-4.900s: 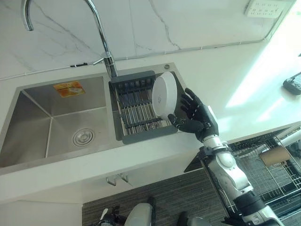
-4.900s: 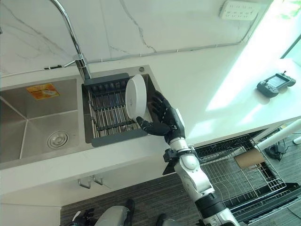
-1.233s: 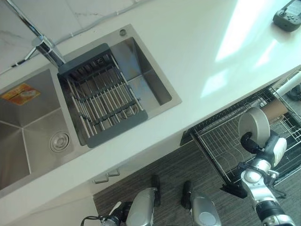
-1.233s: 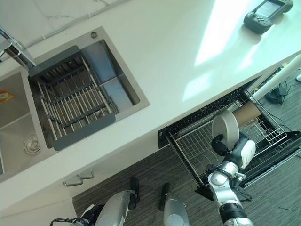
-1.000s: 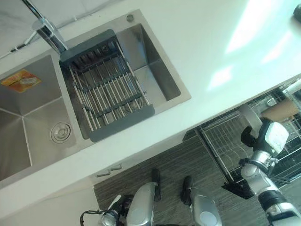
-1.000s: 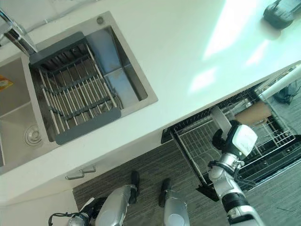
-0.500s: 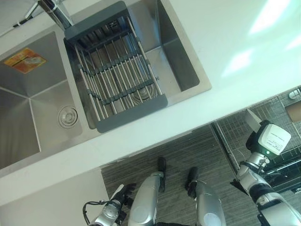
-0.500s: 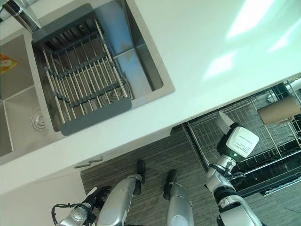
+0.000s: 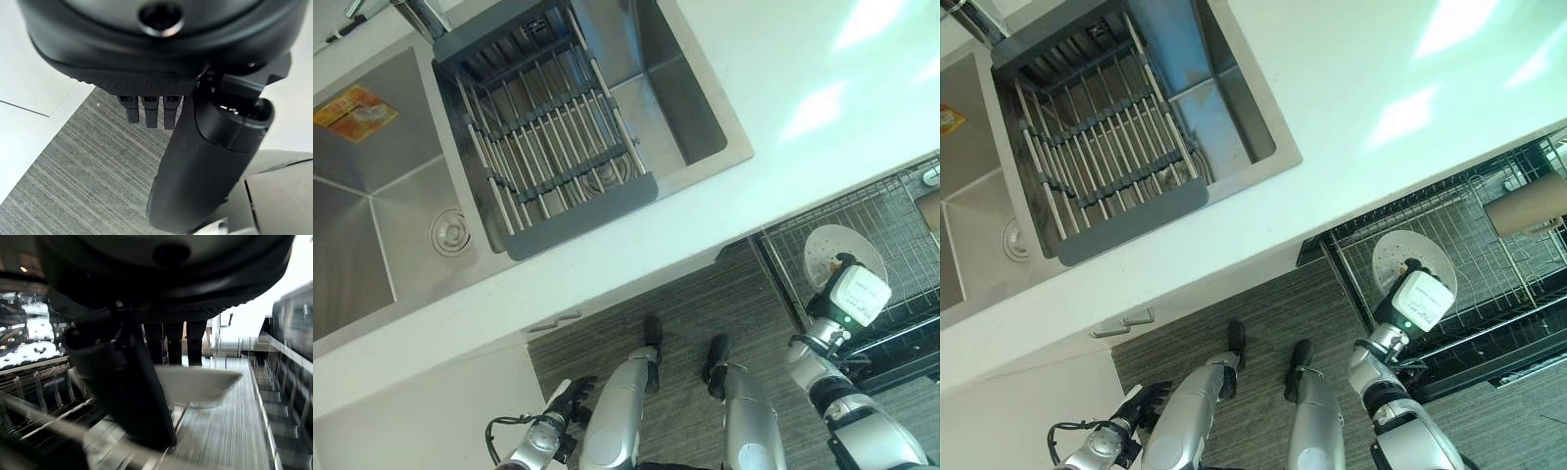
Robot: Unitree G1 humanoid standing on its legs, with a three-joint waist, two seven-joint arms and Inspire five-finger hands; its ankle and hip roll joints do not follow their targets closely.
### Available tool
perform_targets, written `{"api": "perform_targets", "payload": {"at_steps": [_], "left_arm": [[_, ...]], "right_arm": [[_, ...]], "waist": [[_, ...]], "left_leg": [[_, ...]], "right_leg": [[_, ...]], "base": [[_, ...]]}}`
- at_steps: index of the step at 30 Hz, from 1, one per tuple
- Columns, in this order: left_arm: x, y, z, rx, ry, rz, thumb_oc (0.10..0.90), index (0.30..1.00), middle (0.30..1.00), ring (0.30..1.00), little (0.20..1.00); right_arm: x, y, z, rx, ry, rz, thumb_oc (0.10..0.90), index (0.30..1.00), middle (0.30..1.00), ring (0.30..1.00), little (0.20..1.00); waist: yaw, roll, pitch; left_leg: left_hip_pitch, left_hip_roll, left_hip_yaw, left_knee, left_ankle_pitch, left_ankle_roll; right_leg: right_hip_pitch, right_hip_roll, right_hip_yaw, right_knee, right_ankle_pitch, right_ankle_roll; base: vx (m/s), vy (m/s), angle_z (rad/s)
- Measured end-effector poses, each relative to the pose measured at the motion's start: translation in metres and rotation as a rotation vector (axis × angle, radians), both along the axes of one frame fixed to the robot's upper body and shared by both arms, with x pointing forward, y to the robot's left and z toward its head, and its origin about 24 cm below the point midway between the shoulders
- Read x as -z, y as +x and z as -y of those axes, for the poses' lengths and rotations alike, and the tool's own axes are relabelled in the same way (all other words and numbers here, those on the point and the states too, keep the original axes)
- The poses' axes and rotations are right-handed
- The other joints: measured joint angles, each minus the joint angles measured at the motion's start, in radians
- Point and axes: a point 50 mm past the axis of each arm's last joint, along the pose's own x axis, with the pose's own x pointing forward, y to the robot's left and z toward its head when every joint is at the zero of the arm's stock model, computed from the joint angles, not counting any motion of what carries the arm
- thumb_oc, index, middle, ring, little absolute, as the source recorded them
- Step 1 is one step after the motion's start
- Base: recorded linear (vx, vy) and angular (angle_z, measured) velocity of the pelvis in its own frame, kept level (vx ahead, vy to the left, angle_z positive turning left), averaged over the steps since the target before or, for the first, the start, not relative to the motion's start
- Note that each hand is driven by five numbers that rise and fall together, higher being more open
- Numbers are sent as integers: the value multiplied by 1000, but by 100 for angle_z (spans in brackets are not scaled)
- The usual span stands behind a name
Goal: Place the dishes in the dishwasher.
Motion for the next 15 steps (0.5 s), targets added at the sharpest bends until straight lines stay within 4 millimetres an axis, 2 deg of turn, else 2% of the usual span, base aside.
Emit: {"api": "perform_targets", "payload": {"at_steps": [4,8,11,15], "left_arm": [[-6,6,-3,7,8,17,800,900,900,900,900],[-11,12,-6,2,4,23,800,900,900,900,900],[-12,12,-8,-17,2,14,800,900,900,900,900],[-17,14,-22,-36,3,2,800,900,900,900,900]], "right_arm": [[-3,5,18,-85,174,-55,800,900,900,900,900],[-2,9,22,-181,392,-98,800,900,900,900,900],[-6,10,30,-270,480,-141,800,900,900,900,900],[-14,15,34,-413,589,-294,800,900,900,900,900]], "waist": [[7,0,0],[-5,-1,0],[-4,-4,0],[-4,-41,-1]], "left_leg": [[30,1,-4,-2,1,-1],[62,2,-2,-15,-1,0],[84,8,0,-19,0,-1],[119,23,-1,-19,-4,-6]], "right_leg": [[32,1,-5,0,-1,-1],[58,3,-3,-9,-1,-2],[83,10,-3,-23,2,-4],[124,26,-8,-36,2,-8]], "base": [[0,-23,2],[9,-21,-1],[21,-32,-3],[23,-73,-1]]}}
